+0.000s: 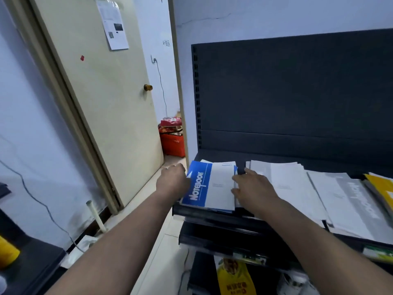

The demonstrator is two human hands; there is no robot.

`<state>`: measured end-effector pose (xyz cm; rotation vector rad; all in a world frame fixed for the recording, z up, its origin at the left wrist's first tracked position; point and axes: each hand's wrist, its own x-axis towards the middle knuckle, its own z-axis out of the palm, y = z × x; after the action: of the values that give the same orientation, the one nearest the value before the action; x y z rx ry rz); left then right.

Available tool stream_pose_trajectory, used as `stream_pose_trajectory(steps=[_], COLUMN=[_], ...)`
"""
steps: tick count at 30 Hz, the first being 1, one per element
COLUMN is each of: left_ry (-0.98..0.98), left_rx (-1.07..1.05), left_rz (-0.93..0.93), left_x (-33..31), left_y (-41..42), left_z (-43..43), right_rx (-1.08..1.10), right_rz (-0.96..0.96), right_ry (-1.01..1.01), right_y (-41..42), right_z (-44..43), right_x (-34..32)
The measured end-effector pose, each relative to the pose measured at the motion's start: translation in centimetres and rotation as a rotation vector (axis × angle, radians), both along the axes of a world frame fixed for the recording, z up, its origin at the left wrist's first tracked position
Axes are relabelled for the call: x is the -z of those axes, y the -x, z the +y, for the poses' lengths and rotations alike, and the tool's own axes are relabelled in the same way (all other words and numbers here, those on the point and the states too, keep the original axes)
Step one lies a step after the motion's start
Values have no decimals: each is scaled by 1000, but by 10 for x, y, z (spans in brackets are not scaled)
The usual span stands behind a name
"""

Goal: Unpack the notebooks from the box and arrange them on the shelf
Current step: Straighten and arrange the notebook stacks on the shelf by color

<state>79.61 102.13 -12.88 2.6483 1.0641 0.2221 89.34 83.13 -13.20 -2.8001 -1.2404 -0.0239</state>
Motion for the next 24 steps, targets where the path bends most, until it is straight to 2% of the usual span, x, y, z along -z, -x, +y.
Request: stream_pose_trajectory(steps=[4, 8, 16, 21, 24], left_ry=[93, 198, 443, 539, 652], left_rx=[52, 87, 57, 31, -7], left_rz=[64, 102, 47, 30, -11], left_x=[5, 8, 10, 19, 19], left_y=[-10, -16, -19, -25, -29], left_z=[29, 43, 57, 63, 61], right_rx=[106, 143, 82, 163, 152], right_rz=[50, 87, 143, 128, 207], right_ry=[179, 235, 109, 86, 31], right_y=[1, 0, -2, -2, -1], right_z=[27, 44, 75, 76, 77], right_x=[7, 10, 24, 25, 23])
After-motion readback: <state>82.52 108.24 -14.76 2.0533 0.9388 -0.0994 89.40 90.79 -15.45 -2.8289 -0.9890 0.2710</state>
